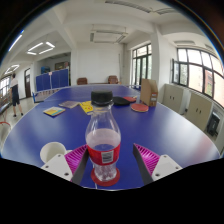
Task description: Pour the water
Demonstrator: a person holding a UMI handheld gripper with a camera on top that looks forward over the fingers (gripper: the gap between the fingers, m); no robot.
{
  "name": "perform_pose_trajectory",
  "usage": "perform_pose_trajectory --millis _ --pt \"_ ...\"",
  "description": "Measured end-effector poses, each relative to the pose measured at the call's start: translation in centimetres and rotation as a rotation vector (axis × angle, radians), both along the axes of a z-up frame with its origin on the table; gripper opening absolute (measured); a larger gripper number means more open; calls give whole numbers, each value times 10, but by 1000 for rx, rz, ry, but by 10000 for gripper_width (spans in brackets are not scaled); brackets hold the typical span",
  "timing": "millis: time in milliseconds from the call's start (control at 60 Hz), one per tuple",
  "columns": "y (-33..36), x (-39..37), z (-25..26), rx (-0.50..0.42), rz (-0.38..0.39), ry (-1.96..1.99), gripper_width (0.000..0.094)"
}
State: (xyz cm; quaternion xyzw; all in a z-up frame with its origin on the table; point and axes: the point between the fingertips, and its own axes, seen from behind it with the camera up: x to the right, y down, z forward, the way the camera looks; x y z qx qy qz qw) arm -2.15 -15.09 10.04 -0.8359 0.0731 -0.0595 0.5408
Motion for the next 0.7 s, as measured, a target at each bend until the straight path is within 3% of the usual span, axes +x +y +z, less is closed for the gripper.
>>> perform_pose_trajectory --millis 333,700 --pt "-143 -31 97 -25 -5 -34 850" --pt "-340 -92 135 -53 -12 -45 855"
